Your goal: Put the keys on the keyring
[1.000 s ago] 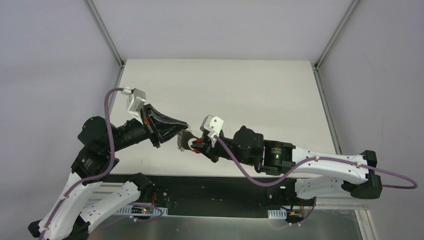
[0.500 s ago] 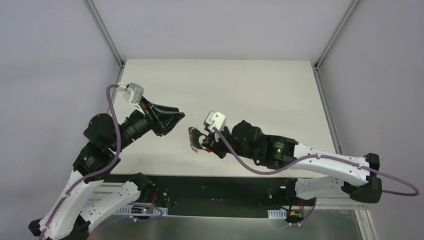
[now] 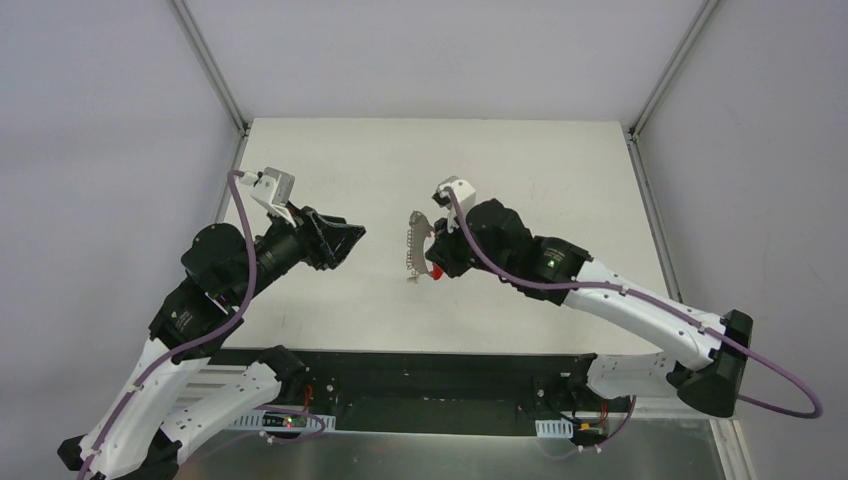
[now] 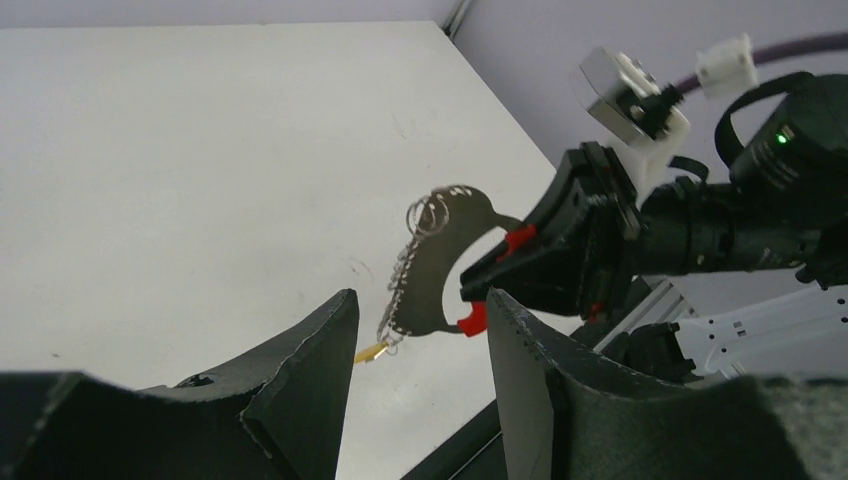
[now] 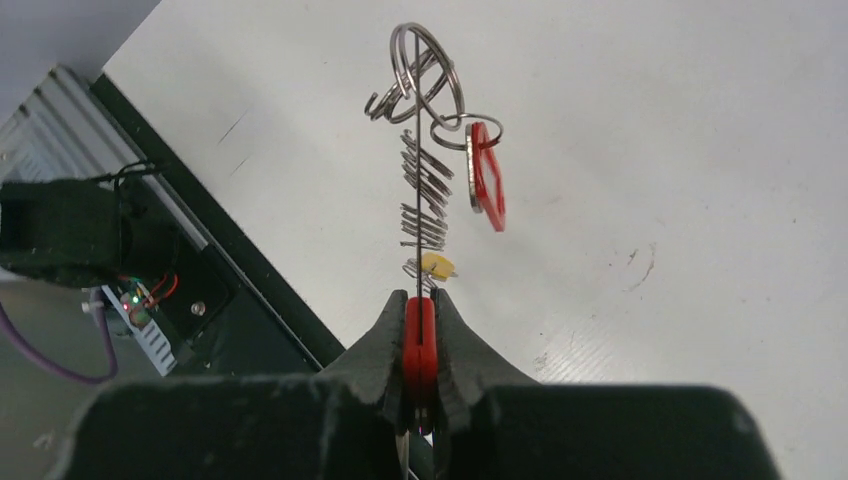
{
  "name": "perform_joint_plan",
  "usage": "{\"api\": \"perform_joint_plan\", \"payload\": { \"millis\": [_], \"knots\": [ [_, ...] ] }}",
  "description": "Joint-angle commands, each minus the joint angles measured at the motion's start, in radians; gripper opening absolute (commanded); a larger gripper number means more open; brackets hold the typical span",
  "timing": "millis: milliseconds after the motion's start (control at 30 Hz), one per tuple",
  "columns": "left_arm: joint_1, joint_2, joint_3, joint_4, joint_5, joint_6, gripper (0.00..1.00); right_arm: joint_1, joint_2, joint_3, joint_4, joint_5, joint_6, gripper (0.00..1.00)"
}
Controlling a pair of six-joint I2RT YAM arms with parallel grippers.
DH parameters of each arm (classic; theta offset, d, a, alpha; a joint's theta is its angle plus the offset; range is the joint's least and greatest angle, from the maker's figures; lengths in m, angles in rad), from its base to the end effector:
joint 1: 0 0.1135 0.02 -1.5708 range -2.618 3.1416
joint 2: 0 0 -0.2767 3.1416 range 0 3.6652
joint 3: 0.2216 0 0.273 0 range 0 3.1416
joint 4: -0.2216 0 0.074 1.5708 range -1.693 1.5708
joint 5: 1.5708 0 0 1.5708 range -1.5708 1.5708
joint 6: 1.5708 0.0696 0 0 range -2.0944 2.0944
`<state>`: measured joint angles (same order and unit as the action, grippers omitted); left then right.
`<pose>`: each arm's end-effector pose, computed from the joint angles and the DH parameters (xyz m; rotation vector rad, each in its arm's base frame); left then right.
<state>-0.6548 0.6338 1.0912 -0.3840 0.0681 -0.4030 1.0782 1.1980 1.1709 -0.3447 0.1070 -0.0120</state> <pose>0.1181 -0.0967 0.4593 0.2533 1.5444 -0.8953 0.1581 0.2789 0.3719 -0.9682 1.7369 0.5985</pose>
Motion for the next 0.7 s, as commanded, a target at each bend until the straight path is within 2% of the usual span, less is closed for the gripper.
{"api": "perform_joint_plan", "payload": {
  "millis": [0, 67, 100, 200, 367, 533, 667],
  "knots": [
    [-0.003, -0.021, -0.003, -0.038, -0.017, 0.029, 0.50, -0.105, 0.055, 0.062, -0.026, -0.061, 0.198, 0.00],
    [-0.003, -0.032, -0.012, -0.046, -0.012, 0.037, 0.51, -0.159, 0.090, 0.061, -0.025, -0.116, 0.262, 0.00],
    [-0.003, -0.036, -0.014, -0.052, -0.008, 0.041, 0.58, -0.190, 0.109, 0.061, -0.025, -0.148, 0.290, 0.00],
    [-0.003, -0.049, -0.024, -0.059, 0.008, 0.054, 0.65, -0.244, 0.173, 0.067, -0.022, -0.176, 0.365, 0.00],
    [-0.003, -0.093, -0.054, -0.057, 0.017, 0.068, 0.77, -0.297, 0.277, 0.063, 0.009, -0.190, 0.459, 0.00],
    [-0.003, -0.118, -0.081, -0.058, -0.015, 0.080, 0.96, -0.331, 0.353, 0.058, 0.058, -0.215, 0.520, 0.00],
    [-0.003, -0.117, -0.087, -0.059, -0.011, 0.087, 0.99, -0.365, 0.400, 0.052, 0.078, -0.226, 0.554, 0.00]
  ]
}}
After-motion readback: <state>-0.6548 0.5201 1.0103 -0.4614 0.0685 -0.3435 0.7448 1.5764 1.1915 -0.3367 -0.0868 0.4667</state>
